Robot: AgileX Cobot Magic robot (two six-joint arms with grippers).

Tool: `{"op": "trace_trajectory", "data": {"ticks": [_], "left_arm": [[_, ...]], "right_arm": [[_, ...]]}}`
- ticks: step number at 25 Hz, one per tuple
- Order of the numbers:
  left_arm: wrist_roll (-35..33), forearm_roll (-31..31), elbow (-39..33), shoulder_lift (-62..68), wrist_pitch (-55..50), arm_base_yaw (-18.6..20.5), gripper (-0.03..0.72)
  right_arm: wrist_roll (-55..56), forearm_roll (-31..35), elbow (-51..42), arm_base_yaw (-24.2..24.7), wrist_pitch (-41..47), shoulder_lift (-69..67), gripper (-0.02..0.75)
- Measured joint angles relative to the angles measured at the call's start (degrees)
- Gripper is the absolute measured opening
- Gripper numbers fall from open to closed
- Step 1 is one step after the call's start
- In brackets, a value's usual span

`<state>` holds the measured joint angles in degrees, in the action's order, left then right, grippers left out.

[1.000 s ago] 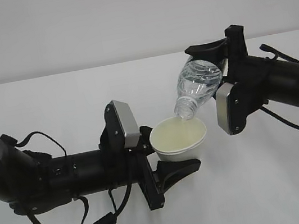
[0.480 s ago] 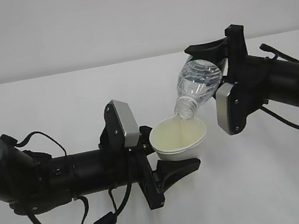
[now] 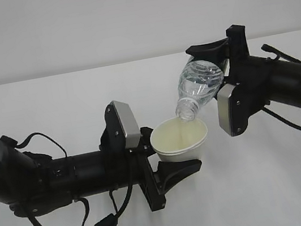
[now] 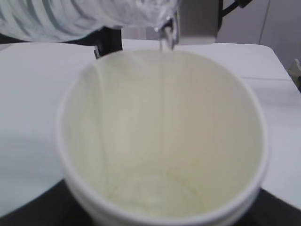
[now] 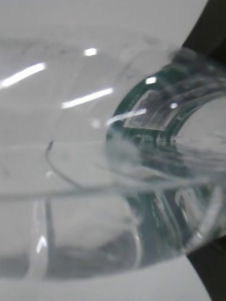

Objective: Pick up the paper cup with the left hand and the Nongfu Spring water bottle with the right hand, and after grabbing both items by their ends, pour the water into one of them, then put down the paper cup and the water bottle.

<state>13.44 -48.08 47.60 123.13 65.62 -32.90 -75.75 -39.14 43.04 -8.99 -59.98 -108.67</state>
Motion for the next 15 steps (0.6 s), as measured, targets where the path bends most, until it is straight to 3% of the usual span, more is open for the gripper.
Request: {"op": "trace_trajectory", "data": {"ticks": [15], "left_arm": [[0.0, 0.2, 0.0, 0.0, 0.0, 0.0, 0.438]], "right_arm": [[-0.3, 0.0, 0.0, 0.0, -0.1, 0.0, 0.459]]}}
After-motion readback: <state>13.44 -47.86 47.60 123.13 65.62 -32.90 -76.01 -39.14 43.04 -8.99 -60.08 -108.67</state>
